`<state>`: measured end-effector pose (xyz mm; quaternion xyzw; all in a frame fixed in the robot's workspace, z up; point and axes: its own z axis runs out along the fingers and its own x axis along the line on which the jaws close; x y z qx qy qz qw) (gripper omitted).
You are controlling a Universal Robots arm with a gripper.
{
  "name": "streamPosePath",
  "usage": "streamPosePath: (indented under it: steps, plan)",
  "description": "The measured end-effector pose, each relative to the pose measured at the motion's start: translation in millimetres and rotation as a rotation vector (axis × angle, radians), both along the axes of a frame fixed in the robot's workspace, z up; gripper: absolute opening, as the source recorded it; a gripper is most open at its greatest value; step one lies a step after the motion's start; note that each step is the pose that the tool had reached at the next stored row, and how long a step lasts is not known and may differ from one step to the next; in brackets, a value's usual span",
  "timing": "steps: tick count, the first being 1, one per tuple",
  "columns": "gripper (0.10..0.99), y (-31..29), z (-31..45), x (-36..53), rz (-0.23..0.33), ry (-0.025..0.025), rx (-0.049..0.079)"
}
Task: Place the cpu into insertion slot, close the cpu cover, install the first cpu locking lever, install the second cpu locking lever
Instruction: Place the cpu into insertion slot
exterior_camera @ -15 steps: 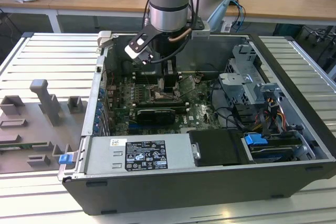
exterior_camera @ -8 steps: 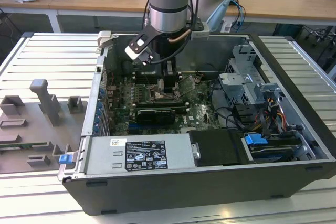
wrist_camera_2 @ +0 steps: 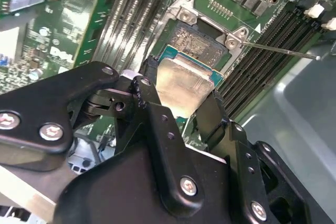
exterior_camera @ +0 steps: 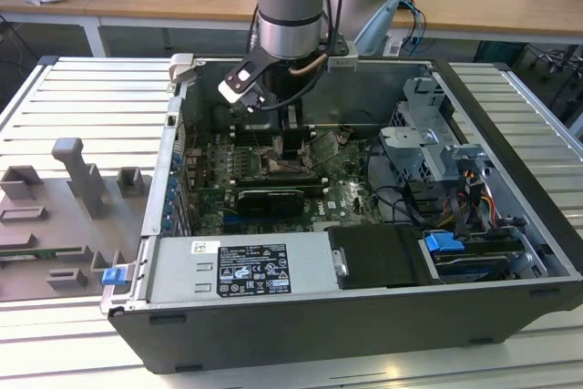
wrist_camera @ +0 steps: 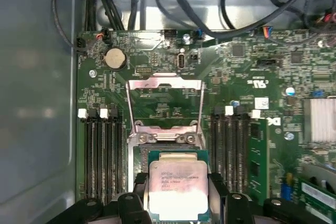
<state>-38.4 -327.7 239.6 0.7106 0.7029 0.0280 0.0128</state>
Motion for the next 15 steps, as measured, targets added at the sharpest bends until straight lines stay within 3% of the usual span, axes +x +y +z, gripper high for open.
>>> streamPosePath:
  steps: [1,11,15]
  plan:
    - [0.541,1.7,-4.8,0.0,0.000,0.0000,0.000]
    - [0.541,3.4,-27.0,-5.2,0.005,-0.0008,0.000]
    - [0.541,6.1,-31.1,-5.7,0.005,-0.0008,-0.002]
